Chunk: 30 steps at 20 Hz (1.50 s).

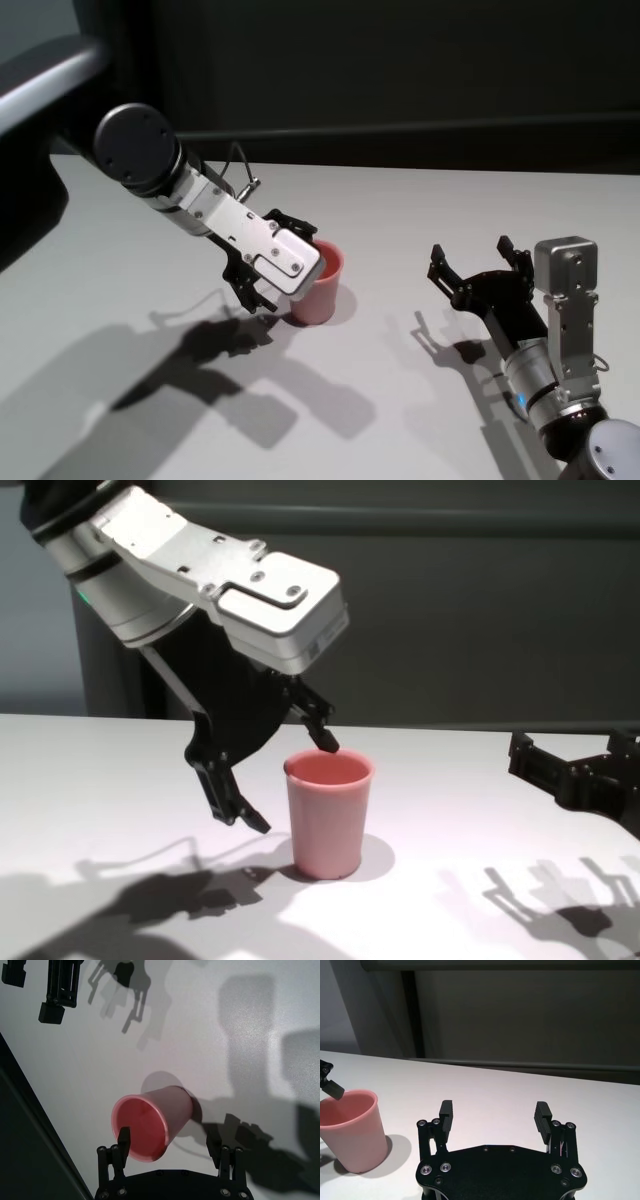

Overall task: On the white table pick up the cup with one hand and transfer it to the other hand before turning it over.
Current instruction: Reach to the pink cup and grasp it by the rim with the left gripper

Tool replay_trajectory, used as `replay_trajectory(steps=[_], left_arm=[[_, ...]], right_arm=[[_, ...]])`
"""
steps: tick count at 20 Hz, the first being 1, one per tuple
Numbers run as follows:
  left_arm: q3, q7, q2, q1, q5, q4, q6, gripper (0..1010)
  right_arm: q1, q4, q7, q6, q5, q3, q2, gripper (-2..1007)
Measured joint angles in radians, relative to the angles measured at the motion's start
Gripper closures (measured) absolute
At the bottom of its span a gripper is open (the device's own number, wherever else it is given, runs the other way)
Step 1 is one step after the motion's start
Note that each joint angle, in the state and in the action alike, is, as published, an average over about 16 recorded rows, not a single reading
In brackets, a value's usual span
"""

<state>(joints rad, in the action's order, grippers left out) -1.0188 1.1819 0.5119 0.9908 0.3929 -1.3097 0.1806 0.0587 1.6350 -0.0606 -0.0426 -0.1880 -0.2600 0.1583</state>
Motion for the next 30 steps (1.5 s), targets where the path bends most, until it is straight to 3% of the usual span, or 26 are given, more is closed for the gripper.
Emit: replay_trajectory(steps=[20,30], left_arm=[[-0.089,0.013,-0.065,0.052,0.005,0.104,0.041,9],[-0.124,0.013,-0.086,0.072,0.001,0.142,0.045,9]], right_arm=[[0.000,0.000,0.000,0.000,0.000,0.000,0.000,3],[0.000,0.000,0.000,0.000,0.000,0.000,0.000,3]])
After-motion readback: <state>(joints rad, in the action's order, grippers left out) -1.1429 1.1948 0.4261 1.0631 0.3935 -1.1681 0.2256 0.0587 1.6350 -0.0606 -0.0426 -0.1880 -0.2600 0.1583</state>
